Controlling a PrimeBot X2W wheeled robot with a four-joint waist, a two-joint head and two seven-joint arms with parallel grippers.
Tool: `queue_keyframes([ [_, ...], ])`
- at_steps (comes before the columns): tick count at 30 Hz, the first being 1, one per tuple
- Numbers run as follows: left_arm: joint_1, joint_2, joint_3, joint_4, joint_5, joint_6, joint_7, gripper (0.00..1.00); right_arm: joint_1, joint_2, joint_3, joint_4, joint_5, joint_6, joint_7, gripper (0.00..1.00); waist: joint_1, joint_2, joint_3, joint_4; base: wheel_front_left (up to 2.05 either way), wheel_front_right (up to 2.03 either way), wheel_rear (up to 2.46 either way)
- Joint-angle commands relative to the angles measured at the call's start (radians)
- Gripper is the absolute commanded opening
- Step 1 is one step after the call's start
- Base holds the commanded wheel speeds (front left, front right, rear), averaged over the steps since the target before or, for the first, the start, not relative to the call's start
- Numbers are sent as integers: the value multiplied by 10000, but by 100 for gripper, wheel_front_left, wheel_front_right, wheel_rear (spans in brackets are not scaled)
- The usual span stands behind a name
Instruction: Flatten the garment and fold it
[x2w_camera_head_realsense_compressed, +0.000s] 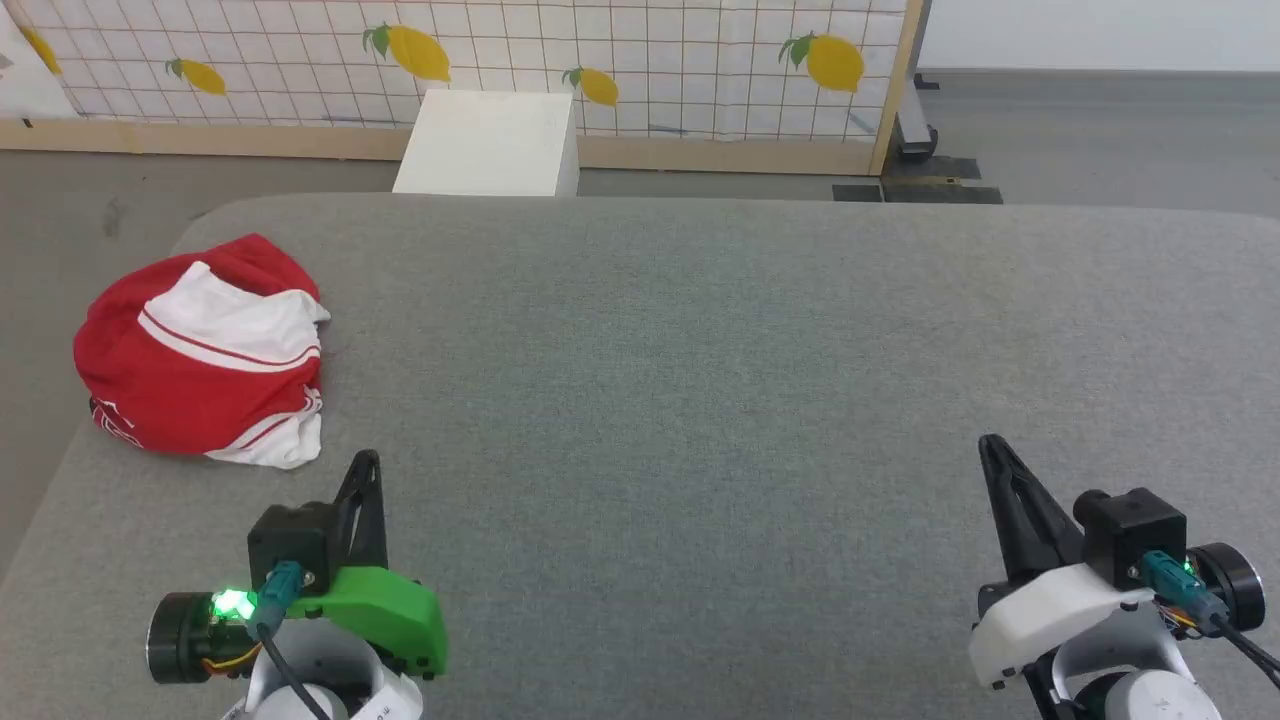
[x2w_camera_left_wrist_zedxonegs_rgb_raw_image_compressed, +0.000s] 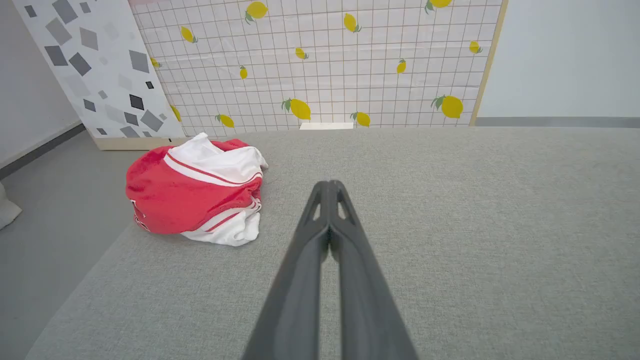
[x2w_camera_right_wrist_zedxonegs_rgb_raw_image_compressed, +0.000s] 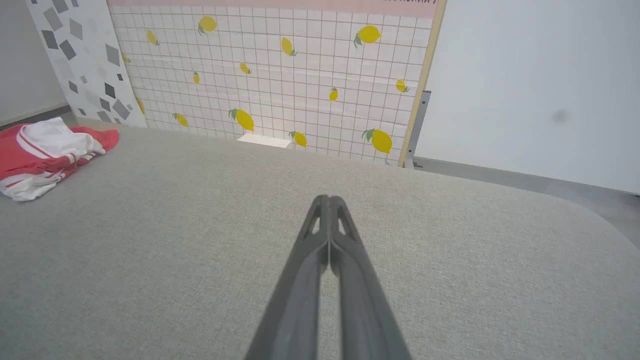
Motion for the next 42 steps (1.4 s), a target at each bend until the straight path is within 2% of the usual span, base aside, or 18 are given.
queue_keyframes([
  [1, 136, -45, 28, -28, 129, -9, 12, 0, -49, 24, 14, -58, -62, -15, 28, 0, 0, 0, 0, 0, 0, 0, 0],
  [29, 136, -45, 28, -28, 129, -9, 12, 0, -49, 24, 14, -58, -62, -15, 28, 0, 0, 0, 0, 0, 0, 0, 0],
  [30, 0, 0, 4, 0, 2, 0, 0, 100, 0, 0, 2, 0, 1, 0, 0, 100, 0, 0, 0, 0, 0, 0, 0],
  [42, -8, -1, -136, 164, -143, 52, -142, 100, 45, -2, -59, 101, 179, -1, -144, 100, 0, 0, -1, 0, 0, 0, 0],
])
